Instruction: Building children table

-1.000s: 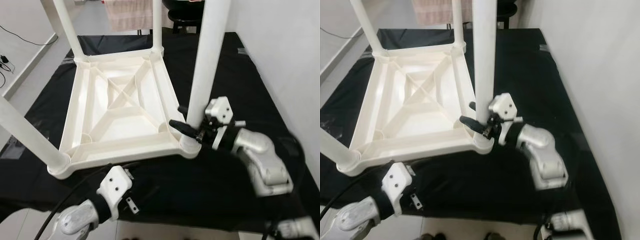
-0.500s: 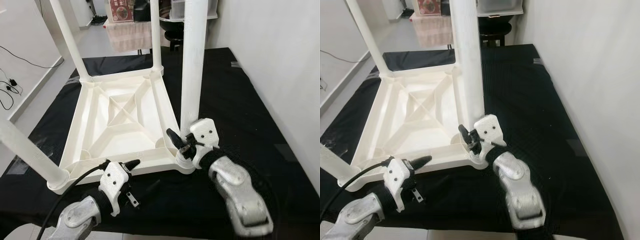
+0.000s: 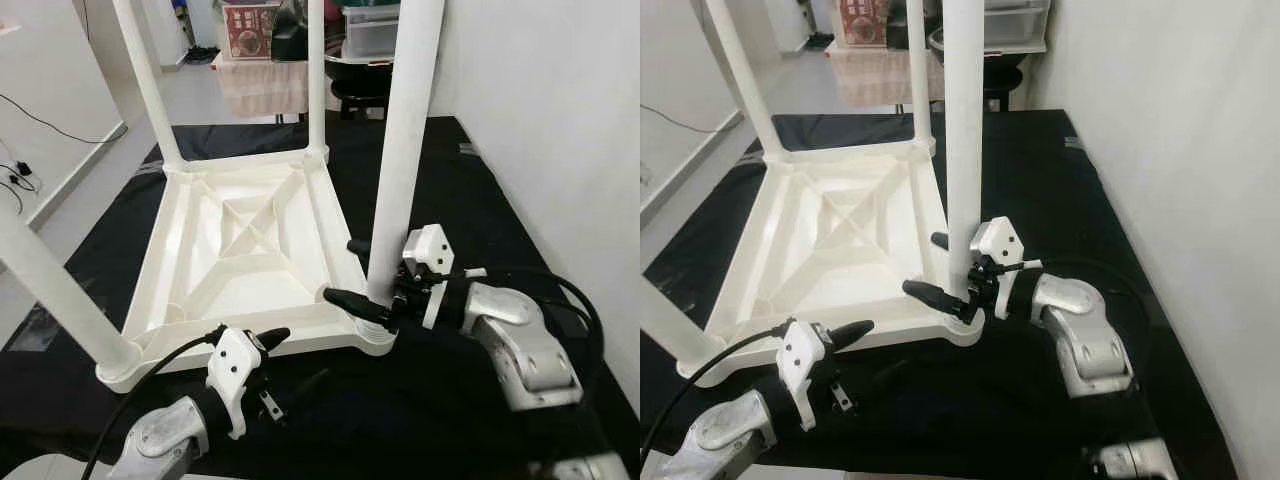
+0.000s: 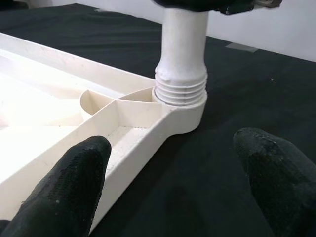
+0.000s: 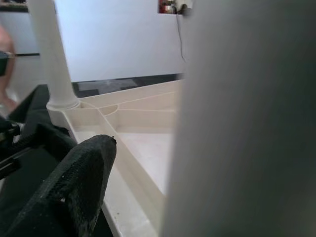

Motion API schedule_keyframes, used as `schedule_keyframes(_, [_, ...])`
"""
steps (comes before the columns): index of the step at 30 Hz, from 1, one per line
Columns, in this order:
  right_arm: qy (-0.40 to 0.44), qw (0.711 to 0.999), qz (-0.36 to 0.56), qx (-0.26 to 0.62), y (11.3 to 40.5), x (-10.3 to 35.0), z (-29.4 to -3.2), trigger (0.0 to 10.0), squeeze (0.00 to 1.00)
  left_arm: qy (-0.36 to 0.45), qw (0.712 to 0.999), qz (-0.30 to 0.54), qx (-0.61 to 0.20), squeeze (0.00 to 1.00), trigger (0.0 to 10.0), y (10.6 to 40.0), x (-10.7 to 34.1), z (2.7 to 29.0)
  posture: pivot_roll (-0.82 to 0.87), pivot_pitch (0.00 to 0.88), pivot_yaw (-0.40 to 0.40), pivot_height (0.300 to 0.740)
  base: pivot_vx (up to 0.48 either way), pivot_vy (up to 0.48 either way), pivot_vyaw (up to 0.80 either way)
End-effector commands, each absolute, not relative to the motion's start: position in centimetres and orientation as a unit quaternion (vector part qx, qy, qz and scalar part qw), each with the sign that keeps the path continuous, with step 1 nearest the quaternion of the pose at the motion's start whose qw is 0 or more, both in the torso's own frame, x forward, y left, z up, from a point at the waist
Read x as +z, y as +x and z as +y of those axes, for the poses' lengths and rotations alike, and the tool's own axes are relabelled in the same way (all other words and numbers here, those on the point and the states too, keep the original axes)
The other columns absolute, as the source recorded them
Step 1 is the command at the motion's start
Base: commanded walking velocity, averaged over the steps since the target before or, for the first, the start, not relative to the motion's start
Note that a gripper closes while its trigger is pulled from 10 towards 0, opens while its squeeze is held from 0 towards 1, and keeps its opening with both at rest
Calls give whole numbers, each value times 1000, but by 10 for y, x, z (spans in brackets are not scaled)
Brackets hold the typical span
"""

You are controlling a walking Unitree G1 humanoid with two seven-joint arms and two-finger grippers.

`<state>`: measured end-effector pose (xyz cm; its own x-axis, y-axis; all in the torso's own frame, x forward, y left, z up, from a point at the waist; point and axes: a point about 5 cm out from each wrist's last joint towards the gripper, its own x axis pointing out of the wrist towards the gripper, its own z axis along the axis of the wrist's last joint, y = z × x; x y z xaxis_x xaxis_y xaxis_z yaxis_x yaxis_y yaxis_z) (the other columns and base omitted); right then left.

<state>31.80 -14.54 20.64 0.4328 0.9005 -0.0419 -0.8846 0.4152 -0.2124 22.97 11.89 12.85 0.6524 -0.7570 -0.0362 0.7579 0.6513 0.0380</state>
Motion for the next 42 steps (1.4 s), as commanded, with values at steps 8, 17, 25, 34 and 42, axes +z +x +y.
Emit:
schedule_keyframes(8, [-112,810,-33,575,346,217,-148,0,0,11,906,15,-424,0,10000,231,124,111,-35,104,-22,740,0,0,0])
schedule_keyframes(17, [-110,816,-37,566,348,213,-156,0,0,4,905,13,-425,0,10000,231,123,109,-55,110,-28,740,0,0,0])
schedule_keyframes(25, [-83,928,-48,359,335,189,-151,0,0,-2,909,5,-417,0,10000,231,126,113,-82,141,-29,740,0,0,0])
schedule_keyframes(34, [-76,973,12,219,313,143,-119,0,0,-9,906,5,-422,0,10000,238,128,116,-101,149,-3,740,0,0,0])
schedule_keyframes(42, [-62,972,5,226,312,146,-116,10000,0,-13,914,0,-406,0,10000,239,128,117,-97,139,-6,740,0,0,0])
